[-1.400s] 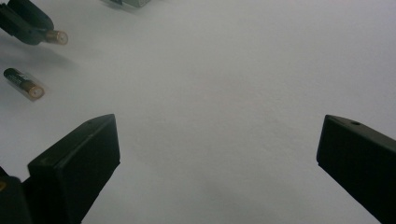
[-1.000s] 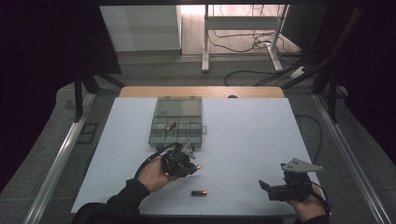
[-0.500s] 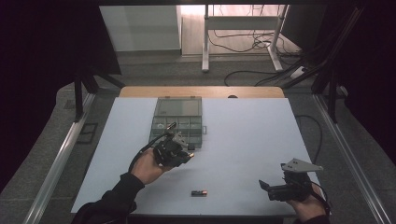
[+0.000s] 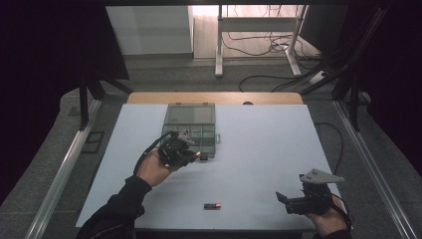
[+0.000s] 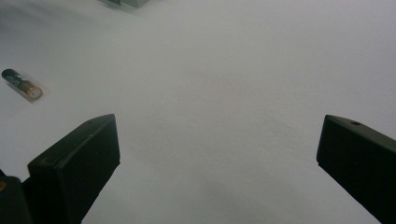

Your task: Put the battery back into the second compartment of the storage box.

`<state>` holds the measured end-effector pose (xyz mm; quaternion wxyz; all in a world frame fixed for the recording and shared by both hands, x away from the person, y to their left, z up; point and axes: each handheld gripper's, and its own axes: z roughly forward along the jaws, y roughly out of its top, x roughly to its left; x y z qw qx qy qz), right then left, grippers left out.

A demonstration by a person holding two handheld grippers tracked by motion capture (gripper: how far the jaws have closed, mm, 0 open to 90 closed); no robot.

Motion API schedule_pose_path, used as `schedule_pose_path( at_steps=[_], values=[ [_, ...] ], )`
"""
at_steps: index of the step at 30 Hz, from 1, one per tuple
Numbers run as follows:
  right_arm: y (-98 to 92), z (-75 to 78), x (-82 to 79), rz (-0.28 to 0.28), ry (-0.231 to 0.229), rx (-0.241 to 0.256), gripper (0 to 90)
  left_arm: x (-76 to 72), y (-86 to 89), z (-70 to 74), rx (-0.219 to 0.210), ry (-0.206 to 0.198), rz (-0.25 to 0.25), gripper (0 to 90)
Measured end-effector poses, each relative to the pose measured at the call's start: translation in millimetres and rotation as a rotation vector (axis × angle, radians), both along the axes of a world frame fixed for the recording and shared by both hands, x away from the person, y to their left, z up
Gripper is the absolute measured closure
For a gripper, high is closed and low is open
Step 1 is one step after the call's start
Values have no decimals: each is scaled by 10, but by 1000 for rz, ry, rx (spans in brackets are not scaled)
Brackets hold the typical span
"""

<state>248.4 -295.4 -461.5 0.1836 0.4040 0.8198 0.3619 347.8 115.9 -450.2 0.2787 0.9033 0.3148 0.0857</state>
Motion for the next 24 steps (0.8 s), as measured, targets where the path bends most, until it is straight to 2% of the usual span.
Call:
schedule_pose_path(
  at_steps=[9,16,24],
  values=[
    [1,-1,1,1,-1,-1,0,174,101,9,-10,8,51,766],
    [-1,-2,3,2,1,0,0,367,200,0,-12,-1,119,765],
    [-1,-2,3,2,3,1,0,513,296,-7,-12,-2,173,765]
  ],
)
